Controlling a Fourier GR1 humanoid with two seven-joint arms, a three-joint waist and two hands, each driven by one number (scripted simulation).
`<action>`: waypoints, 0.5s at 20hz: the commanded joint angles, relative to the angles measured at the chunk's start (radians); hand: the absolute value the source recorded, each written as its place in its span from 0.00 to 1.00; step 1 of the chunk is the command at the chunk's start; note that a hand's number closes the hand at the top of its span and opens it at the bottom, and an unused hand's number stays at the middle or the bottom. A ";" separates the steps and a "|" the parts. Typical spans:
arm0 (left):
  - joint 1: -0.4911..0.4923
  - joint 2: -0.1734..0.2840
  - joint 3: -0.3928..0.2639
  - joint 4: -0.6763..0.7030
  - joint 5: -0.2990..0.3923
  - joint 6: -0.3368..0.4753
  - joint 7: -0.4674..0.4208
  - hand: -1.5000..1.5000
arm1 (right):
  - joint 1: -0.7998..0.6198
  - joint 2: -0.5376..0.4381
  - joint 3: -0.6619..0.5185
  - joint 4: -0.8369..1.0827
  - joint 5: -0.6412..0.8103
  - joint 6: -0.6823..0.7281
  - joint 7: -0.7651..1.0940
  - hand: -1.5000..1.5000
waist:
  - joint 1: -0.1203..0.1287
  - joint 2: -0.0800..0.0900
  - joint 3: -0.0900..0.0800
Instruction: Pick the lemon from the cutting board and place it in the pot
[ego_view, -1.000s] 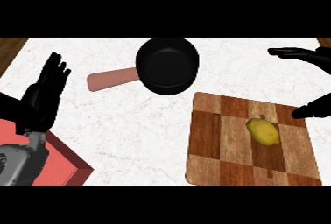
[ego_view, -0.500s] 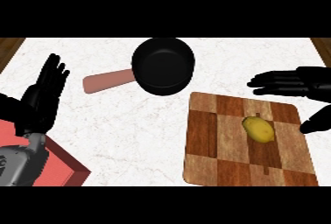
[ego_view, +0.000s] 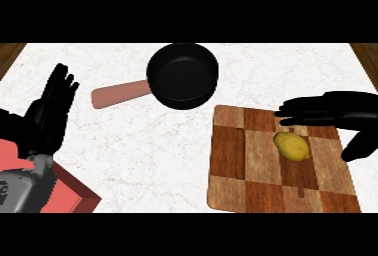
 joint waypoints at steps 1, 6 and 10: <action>0.049 0.017 0.053 0.032 0.017 -0.059 -0.068 0.50 | 0.014 0.038 0.032 0.053 0.066 0.046 -0.115 0.00 | -0.004 -0.001 -0.001; 0.047 0.005 0.056 -0.022 -0.009 -0.048 0.014 0.50 | -0.011 0.082 -0.023 0.042 0.110 0.072 -0.023 0.00 | -0.010 -0.005 -0.001; -0.016 -0.001 0.074 0.020 -0.006 -0.067 0.013 0.50 | -0.011 0.140 0.016 0.176 0.174 -0.002 -0.108 0.00 | -0.008 -0.001 0.000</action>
